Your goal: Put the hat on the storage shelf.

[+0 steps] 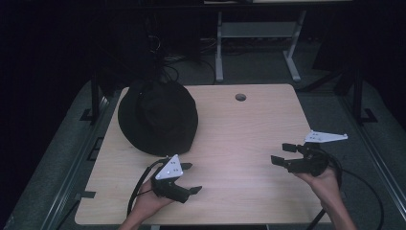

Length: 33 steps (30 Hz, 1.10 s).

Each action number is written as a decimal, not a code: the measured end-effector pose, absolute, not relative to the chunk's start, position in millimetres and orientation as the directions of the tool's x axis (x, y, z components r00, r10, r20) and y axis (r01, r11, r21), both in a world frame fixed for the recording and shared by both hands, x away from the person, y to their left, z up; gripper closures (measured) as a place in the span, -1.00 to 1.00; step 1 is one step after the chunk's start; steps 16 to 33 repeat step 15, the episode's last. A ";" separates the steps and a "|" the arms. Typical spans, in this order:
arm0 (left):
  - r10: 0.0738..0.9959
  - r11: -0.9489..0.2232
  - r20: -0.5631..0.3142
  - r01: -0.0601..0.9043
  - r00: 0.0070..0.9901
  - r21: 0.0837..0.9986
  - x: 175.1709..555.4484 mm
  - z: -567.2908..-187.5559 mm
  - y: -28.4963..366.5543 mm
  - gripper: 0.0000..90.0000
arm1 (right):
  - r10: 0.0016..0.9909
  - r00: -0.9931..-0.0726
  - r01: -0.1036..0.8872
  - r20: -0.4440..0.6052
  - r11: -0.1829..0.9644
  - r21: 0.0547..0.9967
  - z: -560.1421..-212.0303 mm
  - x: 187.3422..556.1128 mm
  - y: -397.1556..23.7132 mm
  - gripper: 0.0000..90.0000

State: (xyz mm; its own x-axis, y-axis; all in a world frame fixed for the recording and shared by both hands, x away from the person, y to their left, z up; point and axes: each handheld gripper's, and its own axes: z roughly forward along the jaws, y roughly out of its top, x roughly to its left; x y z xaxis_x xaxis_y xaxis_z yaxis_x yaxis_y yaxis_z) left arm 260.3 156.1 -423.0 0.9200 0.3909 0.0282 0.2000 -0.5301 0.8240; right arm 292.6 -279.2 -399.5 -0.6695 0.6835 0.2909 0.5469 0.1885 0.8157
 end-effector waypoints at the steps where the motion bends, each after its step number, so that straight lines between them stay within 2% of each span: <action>1: 0.390 -0.530 0.028 0.200 0.920 0.824 260.6 -423.2 156.0 -0.57 | 0.686 -0.667 0.549 0.292 0.187 0.814 -400.7 291.2 -280.0 -0.59; 13: 0.391 -0.533 0.024 0.205 0.920 0.821 260.8 -424.2 153.1 -0.57 | 0.713 -0.641 0.537 0.285 0.151 0.830 -426.8 254.0 -289.6 -0.59; 15: 0.394 -0.529 0.024 0.206 0.919 0.823 260.7 -424.0 153.1 -0.57 | 0.727 -0.640 0.508 0.248 0.158 0.847 -429.2 241.6 -287.8 -0.60; 33: 0.394 -0.529 0.024 0.206 0.919 0.823 260.7 -424.0 153.1 -0.57 | 0.727 -0.640 0.508 0.248 0.158 0.847 -429.2 241.6 -287.8 -0.60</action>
